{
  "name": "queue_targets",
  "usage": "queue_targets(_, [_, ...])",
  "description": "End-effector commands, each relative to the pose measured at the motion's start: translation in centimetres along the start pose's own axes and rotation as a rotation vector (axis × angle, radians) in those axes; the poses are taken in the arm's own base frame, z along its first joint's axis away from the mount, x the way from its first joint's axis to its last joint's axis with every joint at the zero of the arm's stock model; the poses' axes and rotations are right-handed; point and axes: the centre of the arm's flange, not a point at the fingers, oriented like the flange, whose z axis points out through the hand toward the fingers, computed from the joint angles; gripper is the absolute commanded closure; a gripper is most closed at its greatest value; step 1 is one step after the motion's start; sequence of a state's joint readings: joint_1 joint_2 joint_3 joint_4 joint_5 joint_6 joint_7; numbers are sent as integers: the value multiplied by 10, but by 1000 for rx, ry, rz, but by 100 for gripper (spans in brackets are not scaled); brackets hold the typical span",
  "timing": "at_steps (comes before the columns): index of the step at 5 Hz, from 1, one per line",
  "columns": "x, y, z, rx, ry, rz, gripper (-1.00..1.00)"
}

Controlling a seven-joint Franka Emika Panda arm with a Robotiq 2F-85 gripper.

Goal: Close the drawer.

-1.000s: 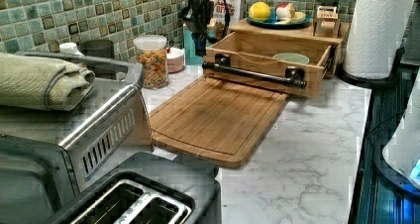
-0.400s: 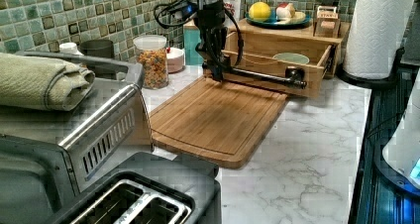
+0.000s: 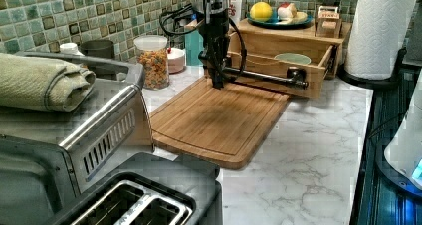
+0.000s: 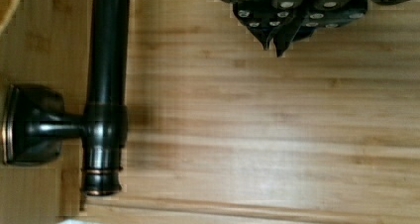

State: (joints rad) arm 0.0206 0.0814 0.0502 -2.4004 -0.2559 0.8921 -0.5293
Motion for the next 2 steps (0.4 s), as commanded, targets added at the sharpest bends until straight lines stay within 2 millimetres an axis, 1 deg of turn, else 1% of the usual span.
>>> queue_targets(1, [-22, 10, 32, -34, -66, 113, 100])
queue_targets(2, [-32, 23, 22, -40, -45, 118, 100])
